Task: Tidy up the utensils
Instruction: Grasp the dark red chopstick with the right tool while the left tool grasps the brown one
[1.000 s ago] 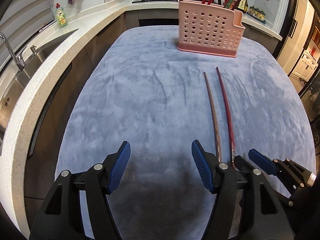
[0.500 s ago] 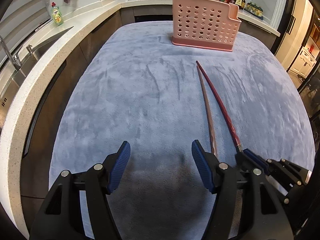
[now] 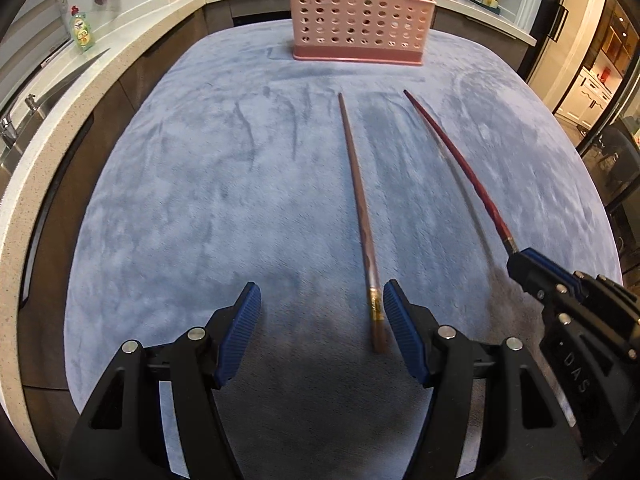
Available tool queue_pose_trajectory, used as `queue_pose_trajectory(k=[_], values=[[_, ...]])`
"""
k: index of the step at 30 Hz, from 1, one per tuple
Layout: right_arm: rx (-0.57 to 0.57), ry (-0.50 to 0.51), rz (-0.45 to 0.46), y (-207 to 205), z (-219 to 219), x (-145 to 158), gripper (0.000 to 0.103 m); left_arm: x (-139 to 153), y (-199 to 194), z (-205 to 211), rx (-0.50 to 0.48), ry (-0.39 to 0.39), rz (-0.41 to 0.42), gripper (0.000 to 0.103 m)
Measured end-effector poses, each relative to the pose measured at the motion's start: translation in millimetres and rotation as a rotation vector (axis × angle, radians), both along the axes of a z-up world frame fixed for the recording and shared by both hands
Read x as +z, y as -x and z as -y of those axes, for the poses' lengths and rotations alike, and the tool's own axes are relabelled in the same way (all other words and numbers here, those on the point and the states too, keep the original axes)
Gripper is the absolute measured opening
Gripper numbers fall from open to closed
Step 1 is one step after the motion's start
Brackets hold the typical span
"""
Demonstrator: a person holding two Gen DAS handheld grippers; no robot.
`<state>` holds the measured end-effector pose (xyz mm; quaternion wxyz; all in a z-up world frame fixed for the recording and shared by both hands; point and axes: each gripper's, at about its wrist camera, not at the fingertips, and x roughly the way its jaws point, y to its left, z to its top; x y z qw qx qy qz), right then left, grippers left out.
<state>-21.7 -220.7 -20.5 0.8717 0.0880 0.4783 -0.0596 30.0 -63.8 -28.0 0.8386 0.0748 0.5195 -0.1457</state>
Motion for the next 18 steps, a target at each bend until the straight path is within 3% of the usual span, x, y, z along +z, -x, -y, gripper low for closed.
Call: queue_pose_trajectory(k=[13, 18], values=[[-0.005, -0.007, 0.006, 4.8, 2.7, 2.5, 0.007, -22.7, 2.7, 3.0, 0.004, 0.044, -0.084, 0.06], [0.001, -0.009, 0.004, 5.3, 1.2, 2.3, 0.007, -22.3, 1.5, 1.4, 0.007, 0.05, -0.084, 0.047]])
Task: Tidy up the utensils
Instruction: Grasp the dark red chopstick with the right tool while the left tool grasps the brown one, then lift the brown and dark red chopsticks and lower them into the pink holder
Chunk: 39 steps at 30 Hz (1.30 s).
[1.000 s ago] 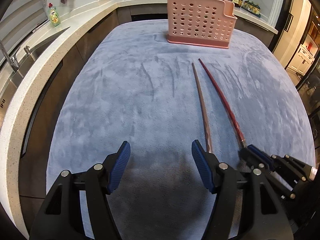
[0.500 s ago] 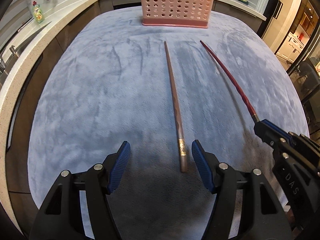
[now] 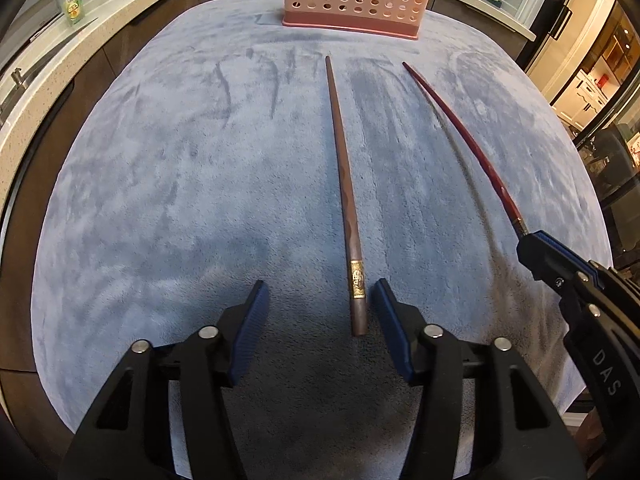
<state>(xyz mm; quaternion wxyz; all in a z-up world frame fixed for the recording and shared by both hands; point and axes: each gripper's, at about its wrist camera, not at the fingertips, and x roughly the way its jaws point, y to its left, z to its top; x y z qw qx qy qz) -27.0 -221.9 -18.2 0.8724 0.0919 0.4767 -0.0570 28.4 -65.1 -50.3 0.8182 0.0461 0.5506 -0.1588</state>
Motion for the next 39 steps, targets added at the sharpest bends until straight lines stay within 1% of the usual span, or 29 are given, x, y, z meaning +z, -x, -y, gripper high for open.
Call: queue_pose_trajectory(k=[1, 3, 7, 9, 11, 14, 16, 21, 23, 27, 30, 36, 39], values=[[0.001, 0.0, 0.0, -0.2, -0.1, 0.1, 0.007, 0.0, -0.5, -0.9, 0.003, 0.004, -0.001, 0.046], [0.004, -0.001, 0.0, -0.5, -0.7, 0.2, 0.007, 0.2, -1.1, -1.7, 0.002, 0.006, -0.003, 0.037], [0.005, -0.001, -0.001, -0.8, -1.0, 0.3, 0.007, 0.5, -1.2, -3.1, 0.001, 0.009, -0.004, 0.025], [0.006, -0.001, -0.001, -0.8, -1.1, 0.3, 0.007, 1.0, -1.8, -3.5, -0.002, 0.007, -0.006, 0.014], [0.008, -0.002, -0.001, -0.8, -1.7, 0.6, 0.007, 1.2, -3.2, -2.7, -0.005, 0.012, -0.014, 0.008], [0.011, -0.003, 0.004, -0.9, -2.6, 2.3, 0.007, 2.4, -4.1, -2.9, -0.01, 0.01, -0.017, 0.008], [0.013, -0.003, 0.008, -0.6, -2.8, 4.3, 0.007, 4.9, -3.1, -2.2, -0.013, -0.004, -0.006, 0.007], [0.021, 0.0, 0.04, 2.5, -3.6, 18.6, 0.007, 21.0, -0.4, -0.7, -0.022, -0.029, 0.047, 0.007], [0.024, -0.001, 0.061, 2.8, -2.6, 28.2, 0.007, 33.0, -0.1, -0.5, -0.023, -0.033, 0.076, 0.007], [0.03, 0.006, 0.113, 0.4, -1.8, 51.2, 0.007, 56.0, -3.2, -2.1, -0.019, -0.009, 0.114, 0.007], [0.034, 0.014, 0.161, -5.0, -0.4, 71.8, 0.007, 79.7, -8.6, -3.7, -0.011, 0.01, 0.158, 0.007], [0.047, 0.029, 0.265, -23.4, 4.3, 114.9, 0.007, 123.9, -24.1, -6.7, 0.005, 0.045, 0.245, 0.007], [0.053, 0.03, 0.308, -34.2, 6.3, 133.4, 0.007, 141.0, -33.4, -6.8, 0.012, 0.061, 0.275, 0.007]])
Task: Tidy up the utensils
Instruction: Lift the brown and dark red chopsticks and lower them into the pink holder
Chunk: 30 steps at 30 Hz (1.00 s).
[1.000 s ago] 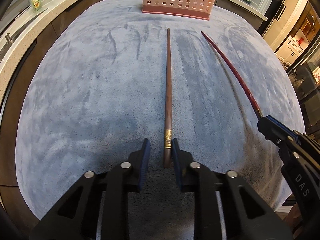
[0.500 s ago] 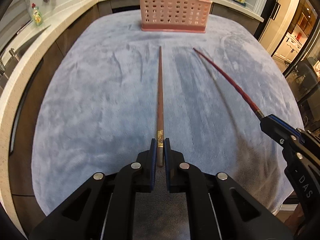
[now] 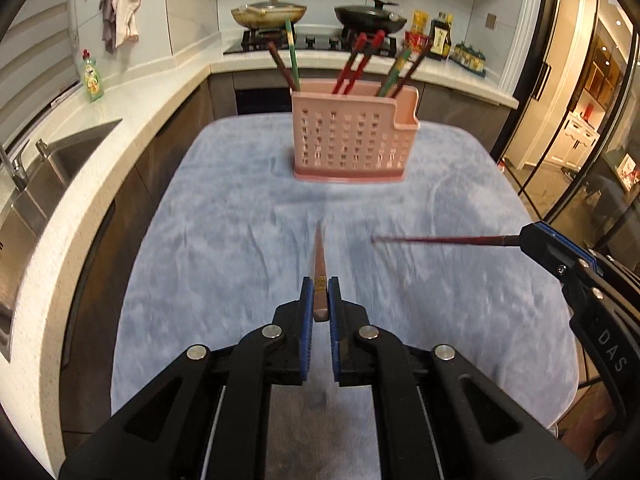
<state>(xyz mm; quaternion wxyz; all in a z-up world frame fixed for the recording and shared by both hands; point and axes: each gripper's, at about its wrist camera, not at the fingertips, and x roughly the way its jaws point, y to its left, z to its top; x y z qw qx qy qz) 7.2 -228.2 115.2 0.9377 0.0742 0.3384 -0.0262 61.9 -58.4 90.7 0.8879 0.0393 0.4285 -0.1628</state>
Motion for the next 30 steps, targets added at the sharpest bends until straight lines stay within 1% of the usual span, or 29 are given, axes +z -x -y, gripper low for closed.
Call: queue_pose_trajectory(k=[2, 11, 17, 21, 25, 27, 30], values=[[0.003, 0.002, 0.027, -9.9, 2.2, 11.5, 0.007, 13.0, -9.7, 0.6, 0.004, 0.013, 0.018, 0.007], [-0.004, -0.019, 0.087, -41.9, 12.3, 42.6, 0.007, 63.5, -51.2, 0.5, 0.027, 0.069, 0.088, 0.007], [0.0, -0.025, 0.14, -55.8, 14.5, 68.8, 0.007, 99.9, -74.5, -0.9, 0.021, 0.129, 0.122, 0.007], [0.002, -0.027, 0.203, -67.2, 16.9, 97.6, 0.007, 130.8, -88.5, -0.7, 0.024, 0.157, 0.167, 0.007], [-0.009, -0.023, 0.283, -83.6, 22.5, 134.2, 0.007, 166.9, -103.4, 1.4, 0.045, 0.169, 0.238, 0.007], [-0.017, -0.026, 0.313, -96.4, 26.7, 152.2, 0.007, 184.6, -113.3, 1.3, 0.062, 0.18, 0.275, 0.007], [-0.031, -0.02, 0.335, -119.8, 31.7, 169.4, 0.007, 203.4, -125.6, 1.3, 0.08, 0.194, 0.322, 0.007]])
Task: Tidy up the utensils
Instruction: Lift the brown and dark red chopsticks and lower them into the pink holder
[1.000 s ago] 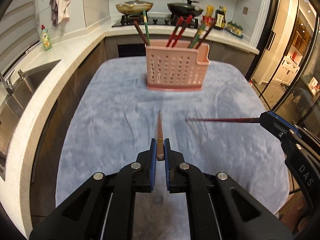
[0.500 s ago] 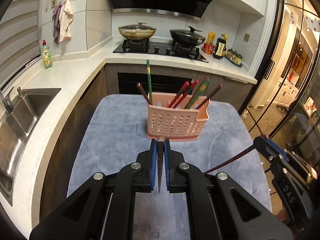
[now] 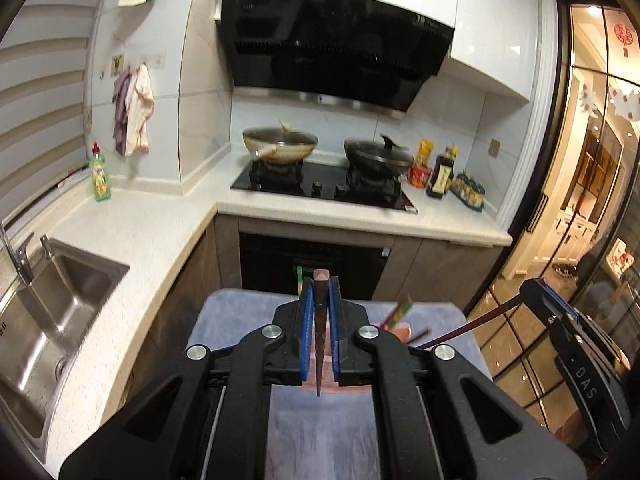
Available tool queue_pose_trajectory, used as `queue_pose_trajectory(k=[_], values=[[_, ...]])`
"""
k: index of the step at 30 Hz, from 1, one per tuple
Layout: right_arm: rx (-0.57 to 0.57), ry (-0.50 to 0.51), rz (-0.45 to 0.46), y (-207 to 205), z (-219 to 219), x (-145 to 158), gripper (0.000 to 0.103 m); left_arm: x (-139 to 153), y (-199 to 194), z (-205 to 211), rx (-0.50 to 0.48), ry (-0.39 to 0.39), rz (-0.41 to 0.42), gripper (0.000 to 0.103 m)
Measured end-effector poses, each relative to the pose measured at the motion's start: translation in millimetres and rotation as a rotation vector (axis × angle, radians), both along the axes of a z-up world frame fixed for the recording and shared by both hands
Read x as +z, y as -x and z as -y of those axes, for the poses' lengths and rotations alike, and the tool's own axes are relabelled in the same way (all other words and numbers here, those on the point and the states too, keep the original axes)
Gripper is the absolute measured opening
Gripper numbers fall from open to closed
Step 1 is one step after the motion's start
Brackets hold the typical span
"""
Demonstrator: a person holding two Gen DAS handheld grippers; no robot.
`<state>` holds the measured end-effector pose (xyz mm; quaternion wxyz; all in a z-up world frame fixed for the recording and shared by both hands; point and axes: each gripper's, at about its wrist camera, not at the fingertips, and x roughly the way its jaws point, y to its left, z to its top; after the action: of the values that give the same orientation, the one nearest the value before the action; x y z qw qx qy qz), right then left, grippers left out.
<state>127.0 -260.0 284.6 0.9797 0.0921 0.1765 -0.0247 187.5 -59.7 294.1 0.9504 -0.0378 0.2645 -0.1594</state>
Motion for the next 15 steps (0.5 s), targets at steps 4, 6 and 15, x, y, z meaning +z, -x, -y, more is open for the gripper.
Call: queue_pose_trajectory(k=[4, 6, 15], values=[[-0.015, -0.006, -0.016, -31.5, 5.5, 2.5, 0.007, 14.0, -21.4, 6.4, 0.026, 0.005, 0.062, 0.007], [-0.02, -0.001, -0.037, -44.9, 5.8, -3.4, 0.007, 9.5, -37.0, 12.9, 0.027, 0.002, 0.055, 0.007], [-0.011, -0.005, -0.126, -78.5, 6.1, -42.3, 0.007, -28.8, -78.1, 32.4, 0.011, -0.028, 0.027, 0.007]])
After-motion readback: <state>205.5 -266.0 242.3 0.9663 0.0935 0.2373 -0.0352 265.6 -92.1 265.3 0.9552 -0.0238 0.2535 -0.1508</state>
